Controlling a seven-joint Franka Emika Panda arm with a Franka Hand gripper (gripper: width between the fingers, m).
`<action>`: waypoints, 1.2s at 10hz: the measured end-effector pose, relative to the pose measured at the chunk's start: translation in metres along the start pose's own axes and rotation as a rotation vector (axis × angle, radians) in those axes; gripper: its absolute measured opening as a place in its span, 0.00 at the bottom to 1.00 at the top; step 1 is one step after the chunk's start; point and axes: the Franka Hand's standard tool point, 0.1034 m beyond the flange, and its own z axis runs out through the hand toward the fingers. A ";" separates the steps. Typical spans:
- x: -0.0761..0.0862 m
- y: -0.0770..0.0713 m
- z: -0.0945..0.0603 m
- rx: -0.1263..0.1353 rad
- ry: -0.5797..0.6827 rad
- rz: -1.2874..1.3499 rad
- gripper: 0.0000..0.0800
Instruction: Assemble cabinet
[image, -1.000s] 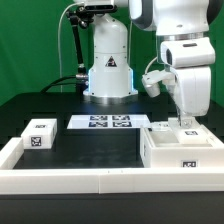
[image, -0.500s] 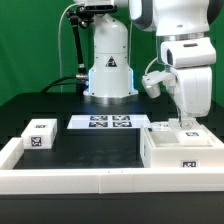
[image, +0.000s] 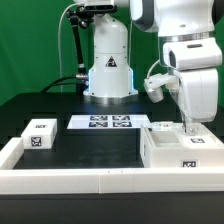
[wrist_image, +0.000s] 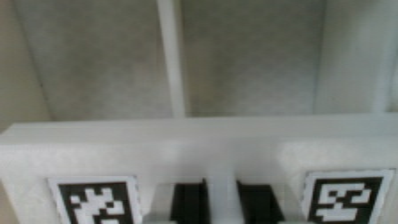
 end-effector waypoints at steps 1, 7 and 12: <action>0.000 0.006 0.000 -0.003 0.002 0.003 0.09; -0.001 0.007 0.000 0.010 -0.002 0.005 0.35; -0.001 0.007 0.001 0.011 -0.002 0.005 0.94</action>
Offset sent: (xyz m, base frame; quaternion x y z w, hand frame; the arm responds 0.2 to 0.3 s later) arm -0.0001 0.0019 0.0001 0.0051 -0.0062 0.0031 1.0000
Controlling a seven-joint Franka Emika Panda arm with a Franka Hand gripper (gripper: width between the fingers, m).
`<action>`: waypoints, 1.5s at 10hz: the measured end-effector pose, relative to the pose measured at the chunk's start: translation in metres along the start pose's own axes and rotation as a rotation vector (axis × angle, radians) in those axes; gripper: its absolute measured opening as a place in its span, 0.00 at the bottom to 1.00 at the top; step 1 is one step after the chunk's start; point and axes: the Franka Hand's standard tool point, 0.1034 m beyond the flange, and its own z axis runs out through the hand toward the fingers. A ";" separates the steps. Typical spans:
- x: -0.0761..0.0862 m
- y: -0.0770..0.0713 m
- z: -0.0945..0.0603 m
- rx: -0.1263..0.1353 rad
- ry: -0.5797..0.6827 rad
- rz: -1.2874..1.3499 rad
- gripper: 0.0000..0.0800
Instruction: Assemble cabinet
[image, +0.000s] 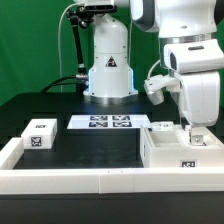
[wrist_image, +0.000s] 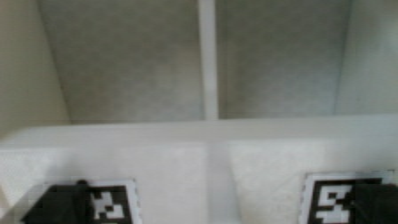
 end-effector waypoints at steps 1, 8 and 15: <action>0.000 0.000 0.000 0.000 0.000 0.000 0.94; -0.003 -0.035 -0.030 -0.011 -0.037 -0.007 1.00; -0.006 -0.045 -0.029 -0.008 -0.041 0.005 1.00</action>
Offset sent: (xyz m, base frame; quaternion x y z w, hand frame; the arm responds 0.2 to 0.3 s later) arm 0.0000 0.0000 0.0000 0.0000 0.0000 0.0000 1.0000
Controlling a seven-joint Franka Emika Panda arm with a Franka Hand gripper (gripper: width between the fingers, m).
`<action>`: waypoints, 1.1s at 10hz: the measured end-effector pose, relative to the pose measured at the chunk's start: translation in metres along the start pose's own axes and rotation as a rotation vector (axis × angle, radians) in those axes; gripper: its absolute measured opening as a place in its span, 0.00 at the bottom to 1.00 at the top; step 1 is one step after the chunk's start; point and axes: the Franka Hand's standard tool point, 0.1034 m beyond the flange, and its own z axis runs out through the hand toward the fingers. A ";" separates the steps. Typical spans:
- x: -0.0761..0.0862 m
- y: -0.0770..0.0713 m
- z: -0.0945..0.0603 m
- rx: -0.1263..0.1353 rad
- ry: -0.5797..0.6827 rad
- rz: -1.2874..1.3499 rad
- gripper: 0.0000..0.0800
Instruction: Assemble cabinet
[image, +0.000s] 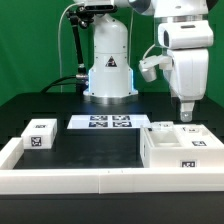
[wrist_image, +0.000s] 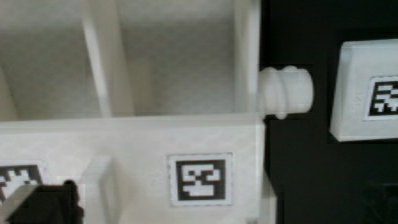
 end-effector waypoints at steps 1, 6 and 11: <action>-0.001 -0.014 0.000 -0.013 -0.001 0.014 1.00; -0.006 -0.094 0.009 0.021 -0.029 0.025 1.00; -0.006 -0.102 0.023 0.023 -0.013 0.028 1.00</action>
Offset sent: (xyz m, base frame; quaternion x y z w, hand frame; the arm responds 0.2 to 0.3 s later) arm -0.0647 0.0138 0.0052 0.0067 0.0231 0.0062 0.9997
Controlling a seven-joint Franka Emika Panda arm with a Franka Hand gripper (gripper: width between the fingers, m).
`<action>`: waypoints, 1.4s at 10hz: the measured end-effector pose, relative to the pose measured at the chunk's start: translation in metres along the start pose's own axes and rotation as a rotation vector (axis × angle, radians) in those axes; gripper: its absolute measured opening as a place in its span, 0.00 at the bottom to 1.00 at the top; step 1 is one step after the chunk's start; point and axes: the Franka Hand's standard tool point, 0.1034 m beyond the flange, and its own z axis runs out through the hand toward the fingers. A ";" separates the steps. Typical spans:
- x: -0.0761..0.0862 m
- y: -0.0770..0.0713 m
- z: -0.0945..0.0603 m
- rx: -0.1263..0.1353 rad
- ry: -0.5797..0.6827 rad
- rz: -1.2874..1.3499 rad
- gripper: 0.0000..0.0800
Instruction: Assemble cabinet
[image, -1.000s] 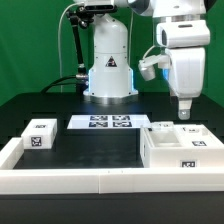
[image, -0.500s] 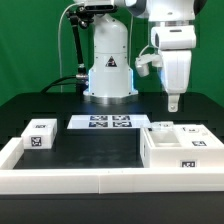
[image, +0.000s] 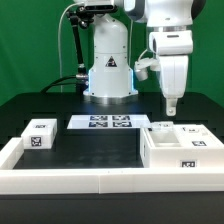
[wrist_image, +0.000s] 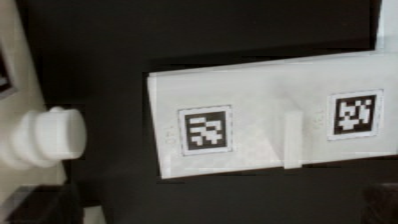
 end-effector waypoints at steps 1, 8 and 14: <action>0.000 -0.006 0.006 0.001 0.006 0.000 1.00; 0.002 -0.027 0.042 0.057 0.032 0.011 1.00; 0.001 -0.033 0.051 0.076 0.034 0.014 0.50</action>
Offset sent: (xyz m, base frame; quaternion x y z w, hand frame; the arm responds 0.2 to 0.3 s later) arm -0.0105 0.0059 -0.0191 0.0087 0.0185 -0.0047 0.9998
